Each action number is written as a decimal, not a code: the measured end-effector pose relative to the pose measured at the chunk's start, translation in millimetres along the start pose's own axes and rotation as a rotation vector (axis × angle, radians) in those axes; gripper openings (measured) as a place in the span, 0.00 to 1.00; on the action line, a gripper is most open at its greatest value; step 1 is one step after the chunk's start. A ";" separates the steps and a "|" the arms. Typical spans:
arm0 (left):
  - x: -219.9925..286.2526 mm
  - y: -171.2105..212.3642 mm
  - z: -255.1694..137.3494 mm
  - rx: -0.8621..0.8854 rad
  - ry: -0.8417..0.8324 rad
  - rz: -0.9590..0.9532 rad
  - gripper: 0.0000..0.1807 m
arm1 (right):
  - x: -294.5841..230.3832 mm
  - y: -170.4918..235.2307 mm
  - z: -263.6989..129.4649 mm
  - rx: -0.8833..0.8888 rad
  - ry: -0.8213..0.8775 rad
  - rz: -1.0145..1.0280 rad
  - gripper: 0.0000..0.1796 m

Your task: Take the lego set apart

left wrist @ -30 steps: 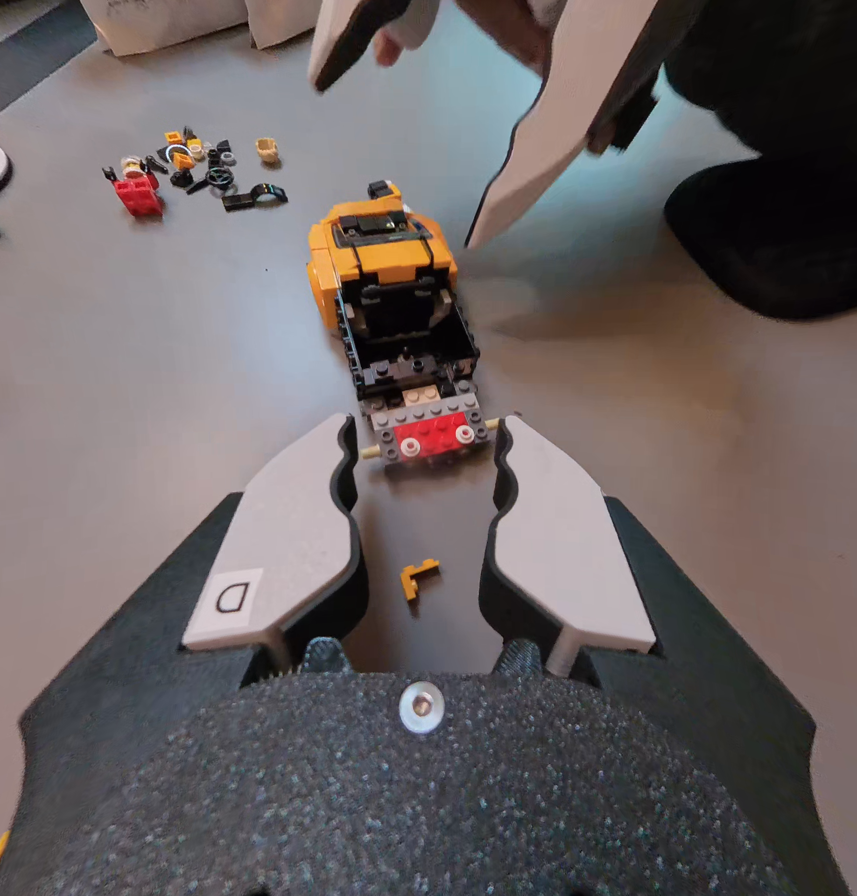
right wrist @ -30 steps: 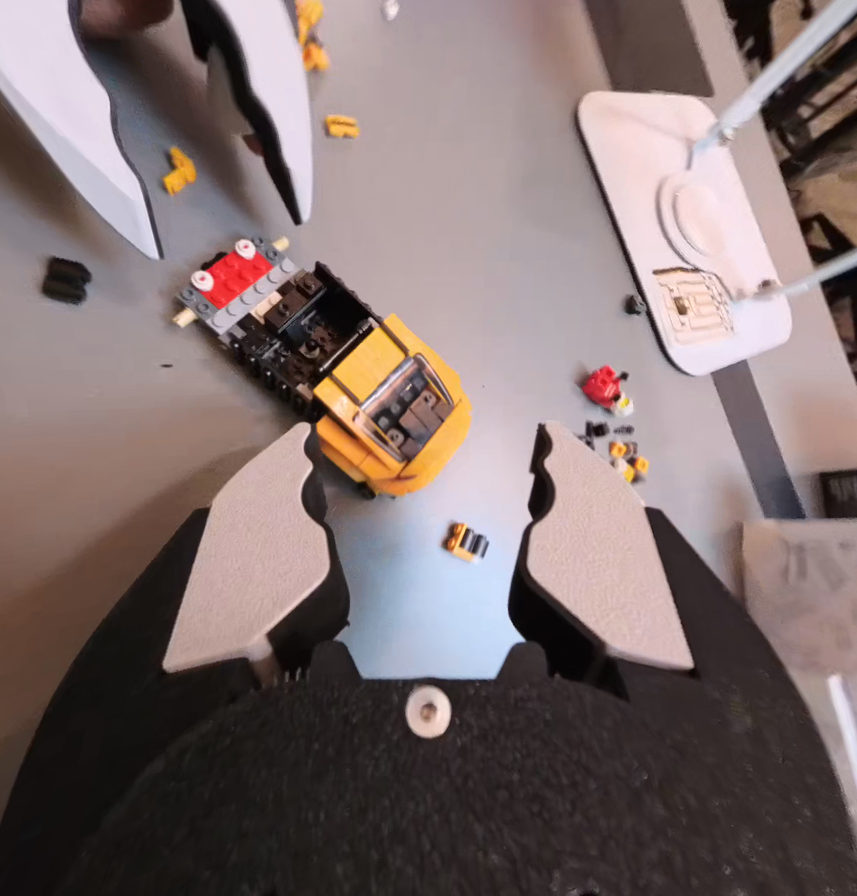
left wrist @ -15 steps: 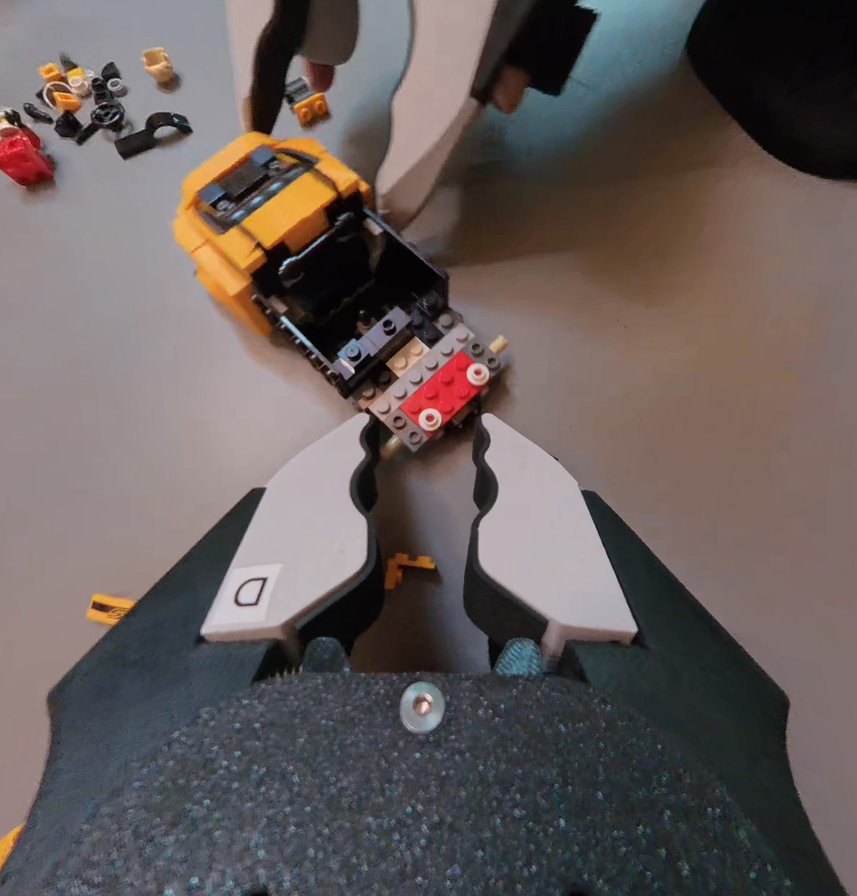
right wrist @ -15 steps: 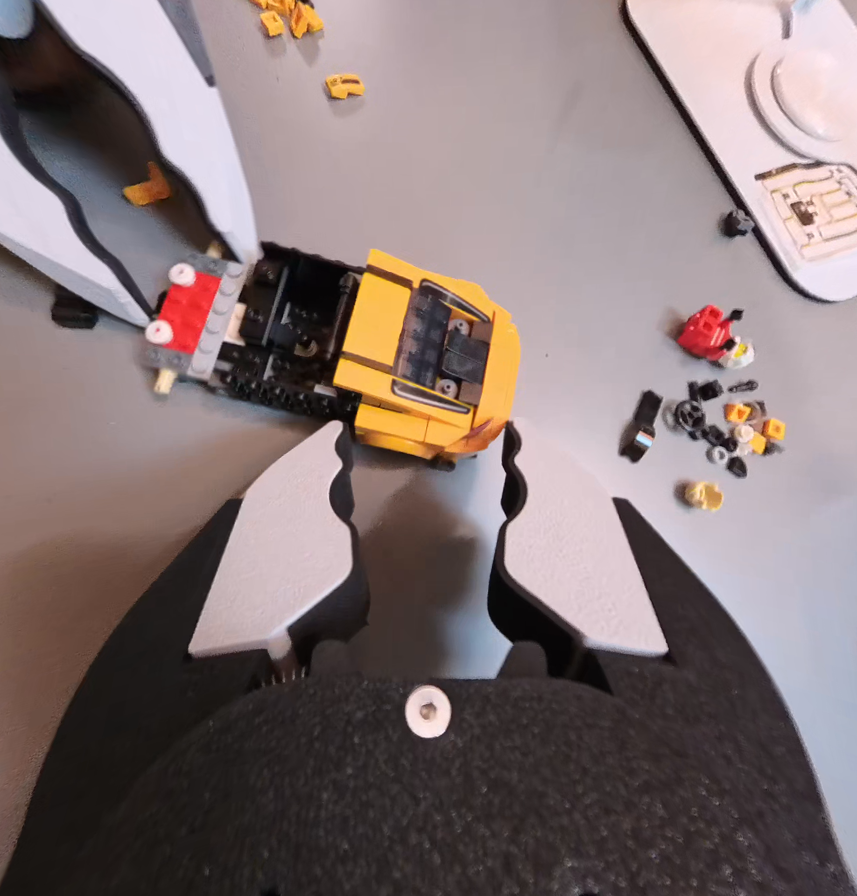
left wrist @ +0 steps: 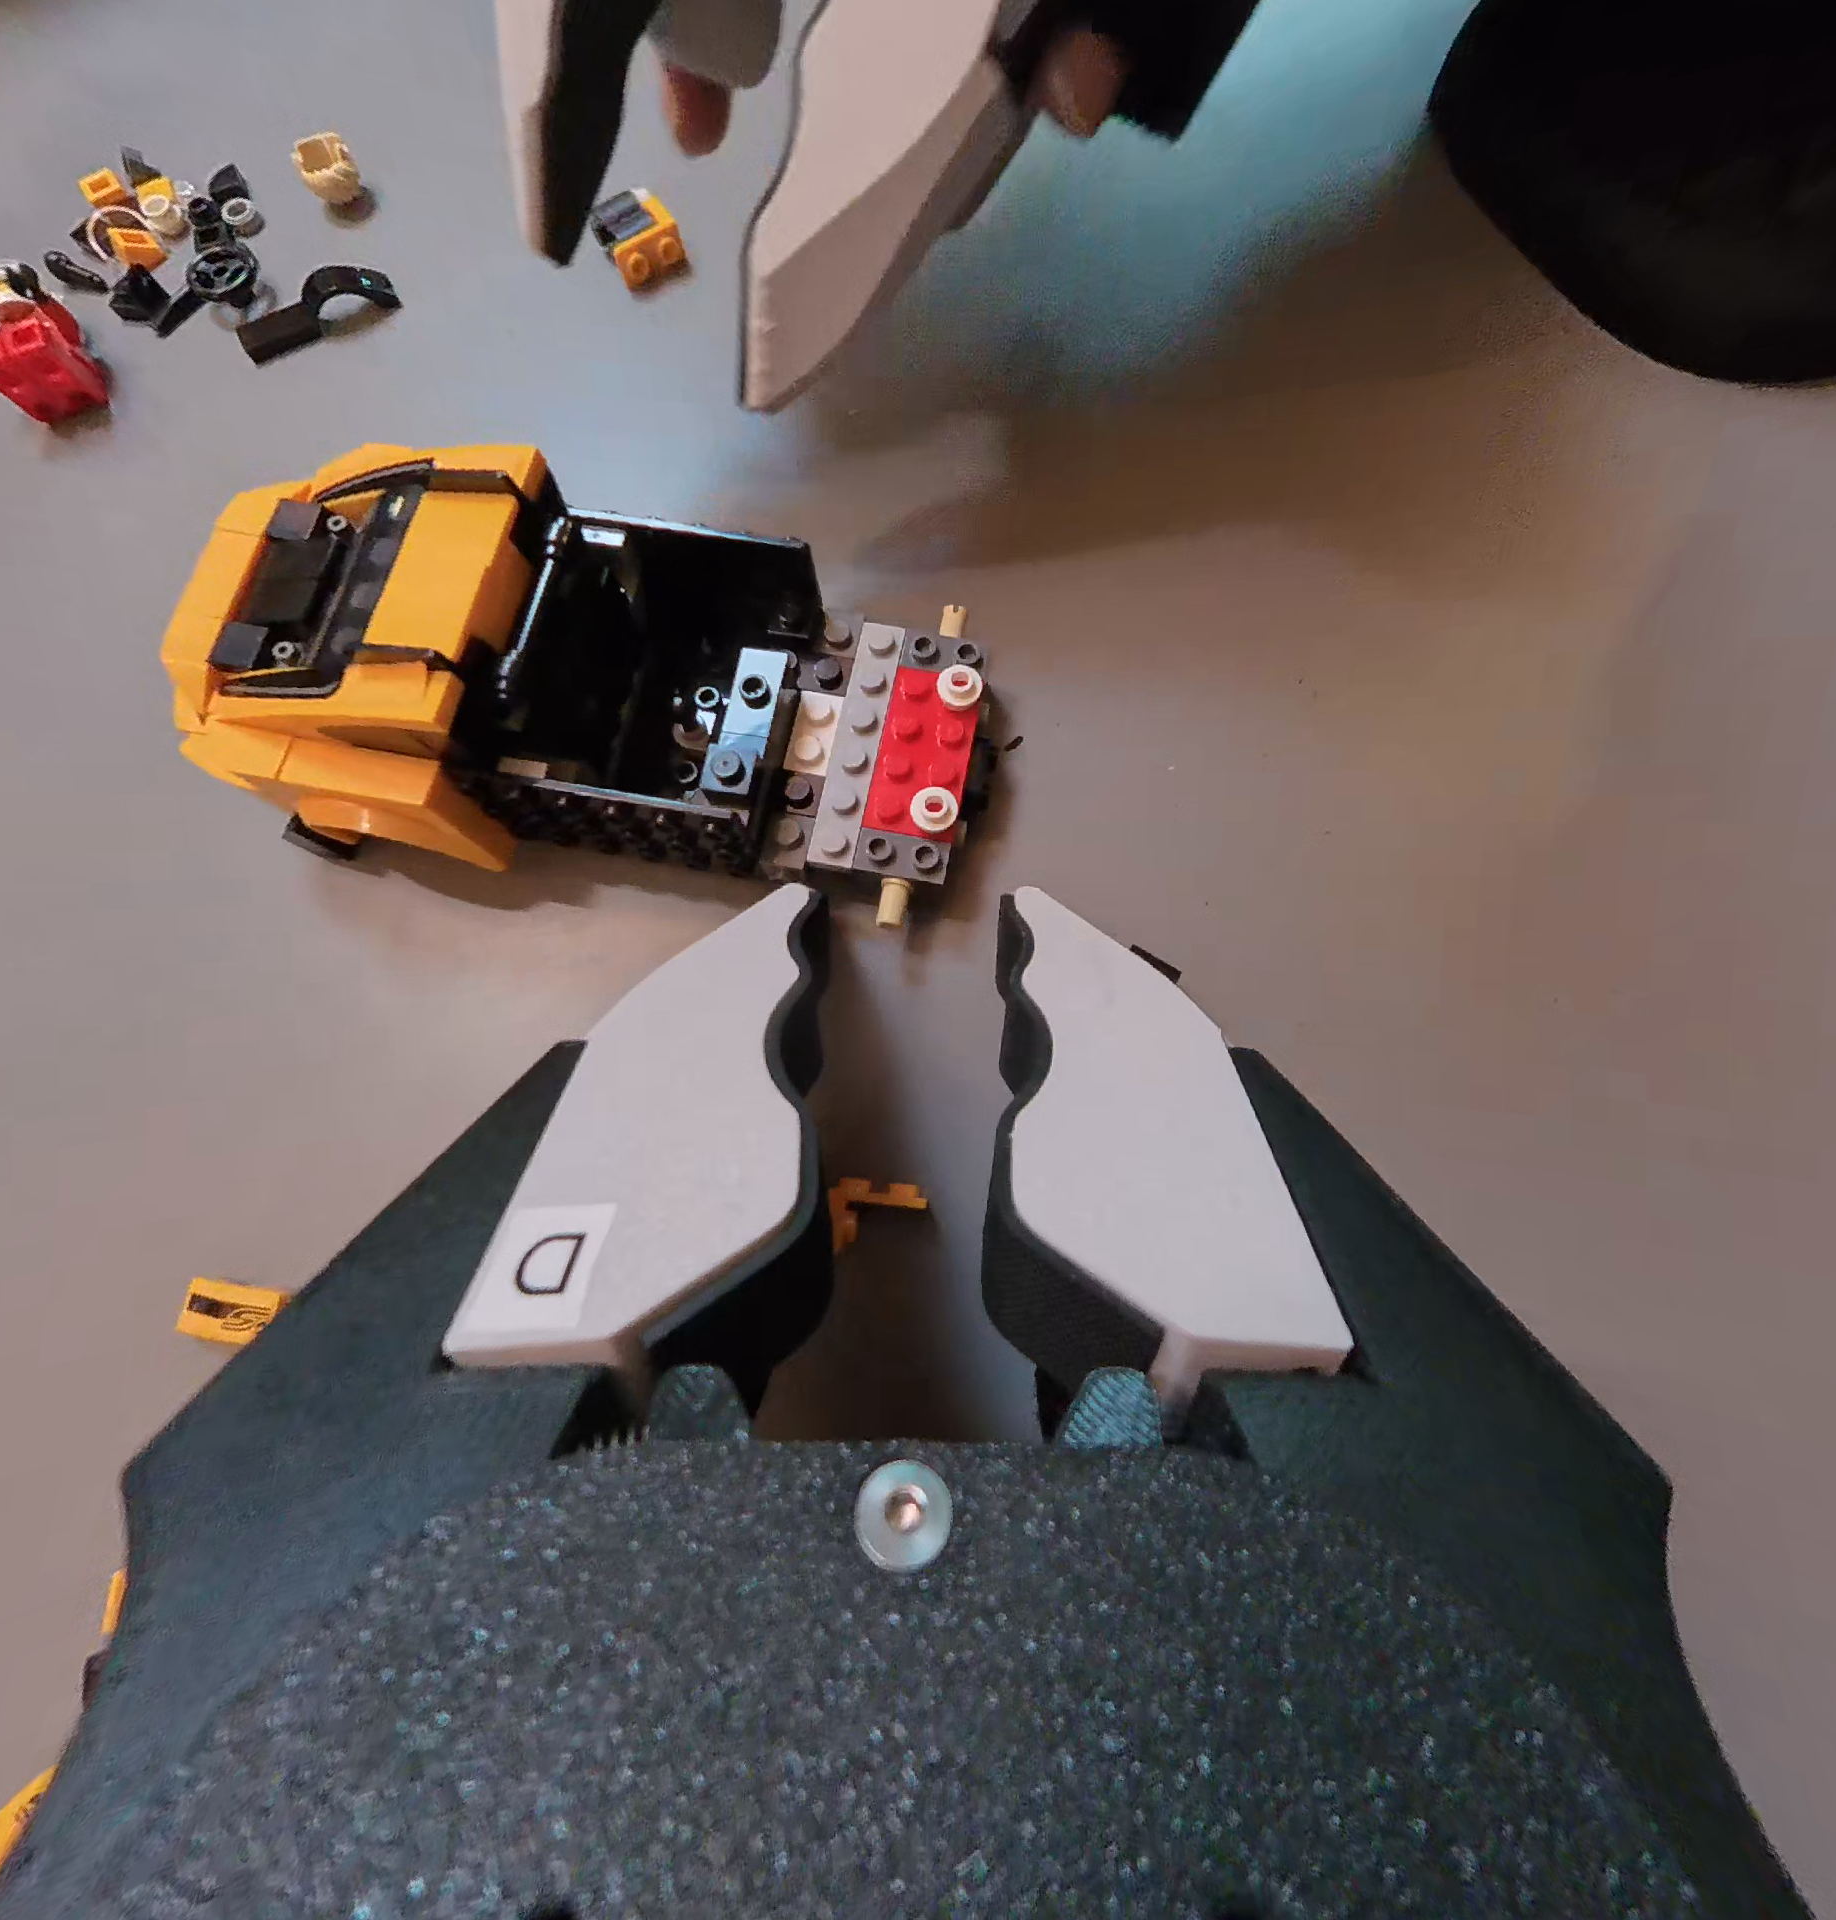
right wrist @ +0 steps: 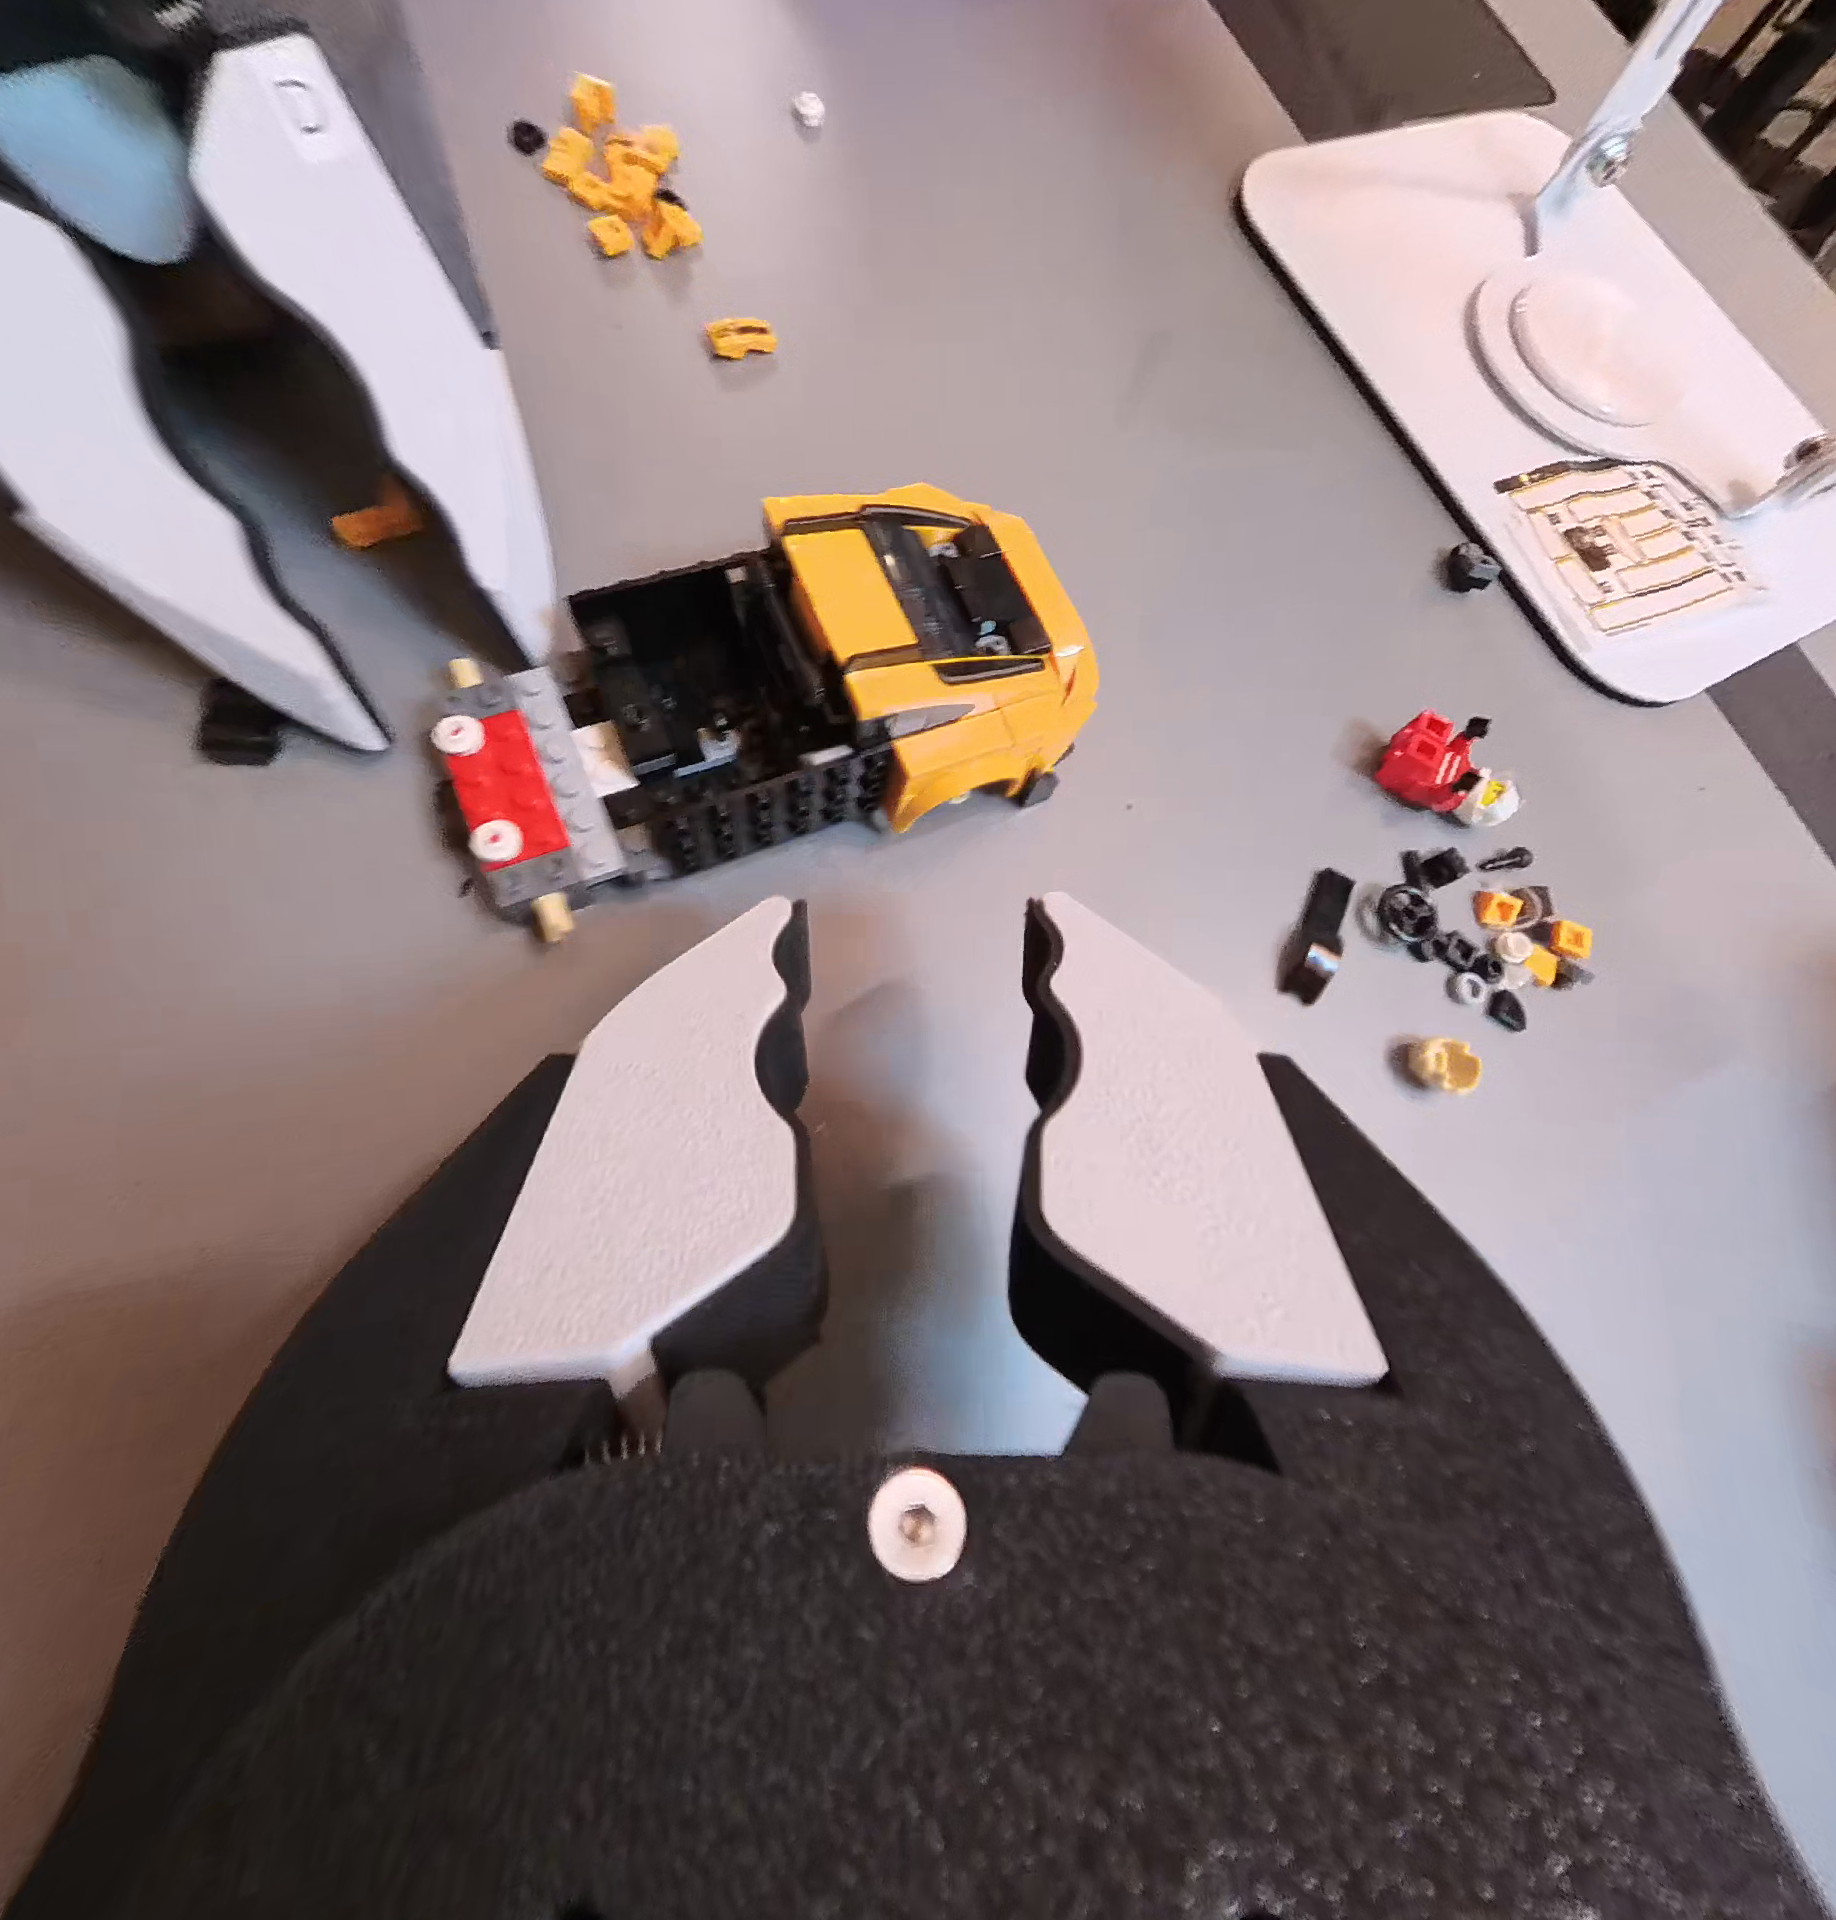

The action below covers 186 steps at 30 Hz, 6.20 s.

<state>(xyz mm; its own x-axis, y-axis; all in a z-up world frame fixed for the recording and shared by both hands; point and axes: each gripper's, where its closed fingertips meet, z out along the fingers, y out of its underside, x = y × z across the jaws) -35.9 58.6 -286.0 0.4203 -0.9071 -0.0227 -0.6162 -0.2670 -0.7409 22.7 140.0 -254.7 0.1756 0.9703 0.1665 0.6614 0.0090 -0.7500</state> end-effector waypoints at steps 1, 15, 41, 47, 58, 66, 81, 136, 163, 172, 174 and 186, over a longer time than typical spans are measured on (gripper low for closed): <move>-0.1 0.7 0.7 -0.005 -0.001 0.001 0.17 | -5.5 -0.2 -4.2 -0.002 -0.016 0.002 0.22; 0.7 -1.3 -0.1 0.004 -0.013 0.028 0.09 | 47.9 60.2 -30.8 -0.132 0.176 0.213 0.21; -11.1 -96.6 -72.9 0.571 -0.248 0.072 0.14 | -27.4 -120.6 -66.1 0.856 -0.692 0.919 0.10; -15.9 -111.5 -99.8 0.606 -0.503 0.220 0.14 | -47.7 -133.4 -38.8 0.936 -0.882 1.322 0.10; -9.3 -103.6 -96.8 0.525 -0.487 0.301 0.10 | -69.4 -142.1 -38.4 0.861 -0.988 1.251 0.10; -8.2 -90.2 -90.5 0.406 -0.466 0.372 0.09 | -69.9 -121.2 -39.1 0.606 -0.658 0.698 0.11; -9.7 -76.4 -71.5 0.302 -0.458 0.416 0.10 | -77.3 -107.8 -17.3 0.452 -0.449 0.574 0.04; -50.4 -68.9 -111.1 0.710 0.159 -0.547 0.05 | -89.5 -56.1 23.6 0.083 -0.112 -0.039 0.04; -27.1 -63.6 -91.3 0.587 0.284 -0.537 0.04 | -73.5 -104.4 14.5 0.386 -0.013 -0.019 0.21; -9.8 -77.4 -99.8 0.681 0.613 -0.739 0.04 | -83.5 -125.5 -15.5 0.538 0.004 -0.180 0.15; -9.0 -78.2 -97.2 0.686 0.643 -0.783 0.04 | -84.4 -126.2 -14.2 0.537 0.011 -0.184 0.14; -8.3 -82.9 -97.3 0.732 0.703 -0.869 0.05 | -60.9 -128.1 -28.2 0.549 0.111 -0.193 0.00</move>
<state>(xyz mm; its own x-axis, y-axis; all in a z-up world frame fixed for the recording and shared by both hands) -53.1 56.6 -159.1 -0.0749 -0.5657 0.8212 0.2641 -0.8054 -0.5307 -52.1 72.9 -150.7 0.1847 0.9077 0.3767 0.2205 0.3352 -0.9160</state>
